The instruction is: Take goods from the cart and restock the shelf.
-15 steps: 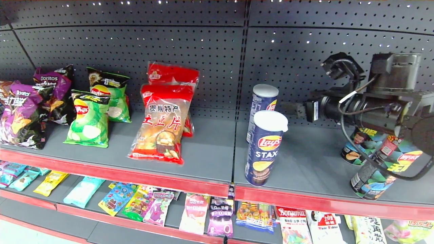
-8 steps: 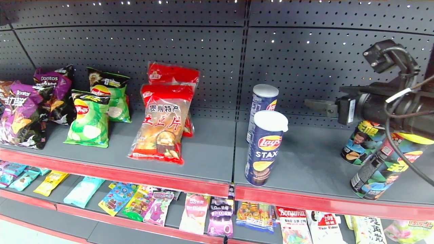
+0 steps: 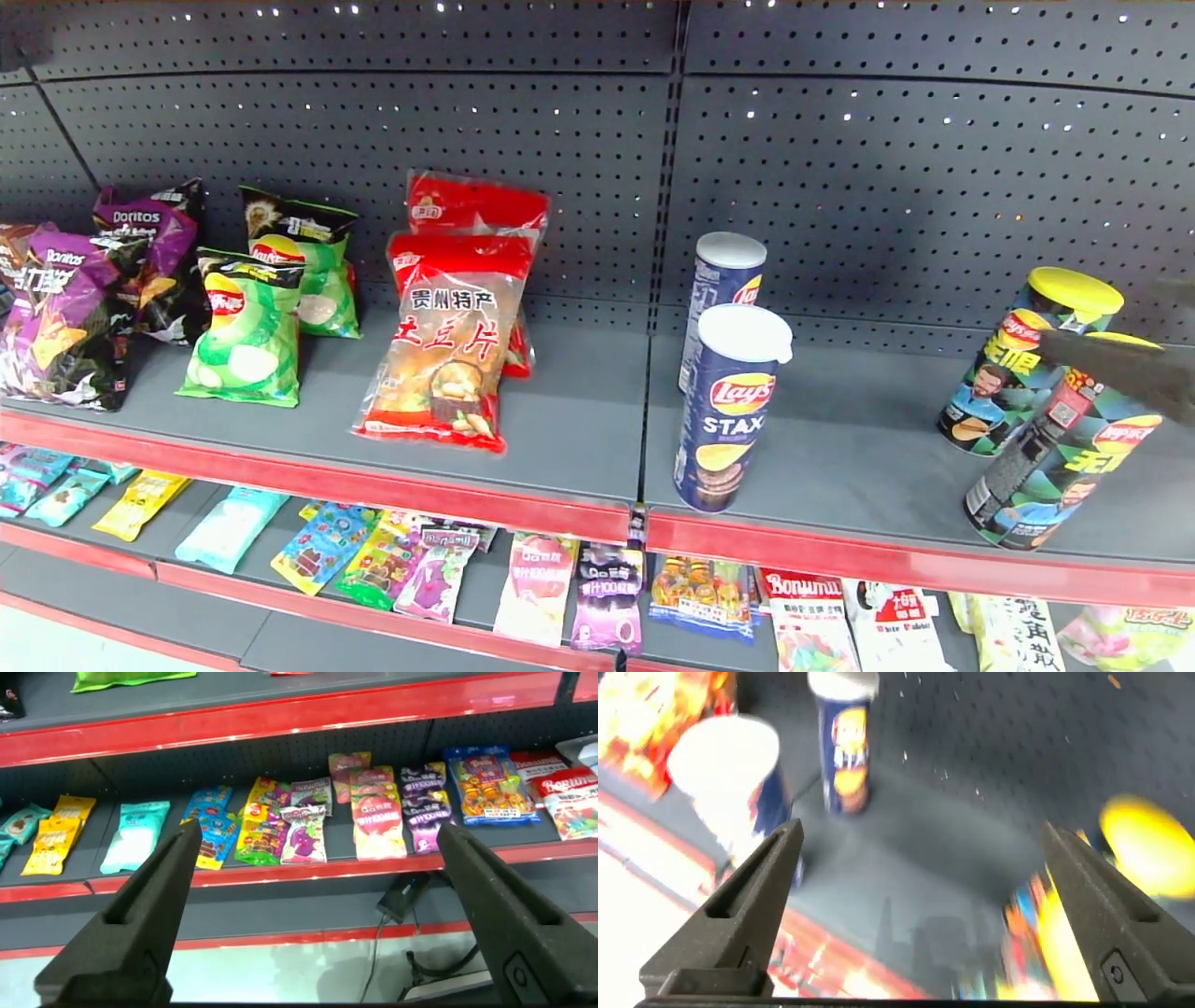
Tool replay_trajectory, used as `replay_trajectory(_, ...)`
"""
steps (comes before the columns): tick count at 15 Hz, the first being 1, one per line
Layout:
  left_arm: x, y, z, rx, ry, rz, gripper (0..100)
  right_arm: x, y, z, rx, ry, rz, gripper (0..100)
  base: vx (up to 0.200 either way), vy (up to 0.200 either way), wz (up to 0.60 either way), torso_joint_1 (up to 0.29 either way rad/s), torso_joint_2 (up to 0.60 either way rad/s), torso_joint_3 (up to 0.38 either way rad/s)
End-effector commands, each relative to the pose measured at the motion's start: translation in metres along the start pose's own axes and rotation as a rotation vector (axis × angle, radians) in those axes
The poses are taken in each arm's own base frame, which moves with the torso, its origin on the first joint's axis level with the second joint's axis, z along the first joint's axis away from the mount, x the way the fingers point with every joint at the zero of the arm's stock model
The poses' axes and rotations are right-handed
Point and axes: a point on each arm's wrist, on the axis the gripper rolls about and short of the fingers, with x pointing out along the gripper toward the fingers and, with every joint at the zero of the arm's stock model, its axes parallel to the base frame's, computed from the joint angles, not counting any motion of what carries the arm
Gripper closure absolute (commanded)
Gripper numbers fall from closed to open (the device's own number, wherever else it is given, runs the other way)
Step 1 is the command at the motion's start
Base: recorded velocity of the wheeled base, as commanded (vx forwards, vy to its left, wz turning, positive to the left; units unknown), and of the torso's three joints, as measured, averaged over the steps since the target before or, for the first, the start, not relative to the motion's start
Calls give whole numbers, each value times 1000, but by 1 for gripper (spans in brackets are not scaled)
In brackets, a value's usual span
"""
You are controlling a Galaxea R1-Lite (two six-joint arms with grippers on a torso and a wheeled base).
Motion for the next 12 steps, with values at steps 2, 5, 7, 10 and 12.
replay_trajectory(2, 2, 0, 3, -3, 20, -42, 0, -143, 8, -58, 53, -62, -57, 0, 0, 0, 0, 0, 0, 0)
replay_trajectory(5, 20, 3, 29, -36, 49, -60, 0, -169, 19, -107, 90, -59, -306, 0, 0, 0, 0, 0, 0, 0)
replay_trajectory(7, 31, 5, 37, -41, 74, -58, 0, -167, 24, -121, 99, -23, -469, 0, 0, 0, 0, 0, 0, 0)
replay_trajectory(10, 61, 8, 60, -53, 158, -98, 0, -152, 31, -146, 130, 61, -557, 0, 0, 0, 0, 0, 0, 0)
replay_trajectory(12, 141, 2, 107, -113, 89, -161, 0, -131, 29, -163, 123, 20, -569, 0, 0, 0, 0, 0, 0, 0)
